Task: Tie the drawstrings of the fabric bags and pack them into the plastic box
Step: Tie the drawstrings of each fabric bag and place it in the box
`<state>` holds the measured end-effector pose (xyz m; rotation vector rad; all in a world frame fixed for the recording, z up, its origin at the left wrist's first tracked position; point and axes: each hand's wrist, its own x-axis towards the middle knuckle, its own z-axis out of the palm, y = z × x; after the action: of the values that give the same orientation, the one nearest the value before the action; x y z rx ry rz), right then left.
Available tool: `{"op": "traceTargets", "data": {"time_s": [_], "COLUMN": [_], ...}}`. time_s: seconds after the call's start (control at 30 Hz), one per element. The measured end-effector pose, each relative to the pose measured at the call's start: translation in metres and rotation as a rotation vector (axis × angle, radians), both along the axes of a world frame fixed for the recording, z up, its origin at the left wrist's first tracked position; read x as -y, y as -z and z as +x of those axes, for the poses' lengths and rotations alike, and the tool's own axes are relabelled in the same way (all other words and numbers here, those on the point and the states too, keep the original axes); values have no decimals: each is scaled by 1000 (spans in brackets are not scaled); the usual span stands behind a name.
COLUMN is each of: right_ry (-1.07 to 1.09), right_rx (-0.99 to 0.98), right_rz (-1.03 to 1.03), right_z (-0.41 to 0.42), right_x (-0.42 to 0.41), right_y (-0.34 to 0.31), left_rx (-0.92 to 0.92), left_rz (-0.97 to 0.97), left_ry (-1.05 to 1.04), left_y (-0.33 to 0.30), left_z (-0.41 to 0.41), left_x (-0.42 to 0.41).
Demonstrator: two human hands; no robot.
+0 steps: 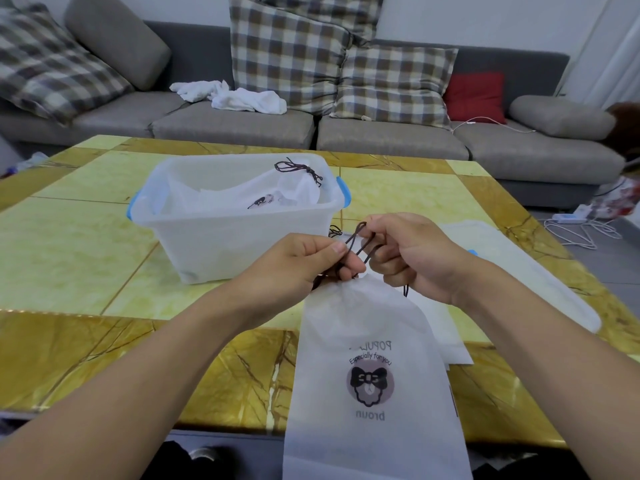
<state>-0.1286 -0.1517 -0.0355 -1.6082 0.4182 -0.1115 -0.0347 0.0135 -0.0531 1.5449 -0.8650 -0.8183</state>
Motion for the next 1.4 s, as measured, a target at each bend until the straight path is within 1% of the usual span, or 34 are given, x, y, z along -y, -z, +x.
{"op": "traceTargets", "data": {"time_s": [0.13,0.3,0.4,0.5,0.7,0.83,0.87,1.07,1.3,1.4], "right_ry": [-7,-12,1,31,63,74,78,95,152,139], "right_rx": [44,83,94,89,89,146,154,140,128,129], "right_rz": [-120,-269,-285,-268,-229,-208,-214,-224,-163,-154], "right_z": [3,4,5,6,6,5,4,5,9,8], "right_x": [-2,-6,-7,-6,-3,-3,-3,-2,-3,-2], "right_y": [3,3,5,5,6,5,4,6,11,10], "left_rx": [-27,90,172,176,35,-263,-285,-195,-47,-17], "left_rz": [9,17,21,17,-22,-97,-112,-149,-195,-158], "left_ry": [1,-58,-102,-116,-164,-219,-227,-278,-231,-159], "left_y": [-2,0,3,5,2,1,2,6,6,5], "left_z": [-4,-5,-5,-5,-4,0,1,-4,-4,-5], "left_x": [1,2,3,5,5,6,5,7,5,5]}}
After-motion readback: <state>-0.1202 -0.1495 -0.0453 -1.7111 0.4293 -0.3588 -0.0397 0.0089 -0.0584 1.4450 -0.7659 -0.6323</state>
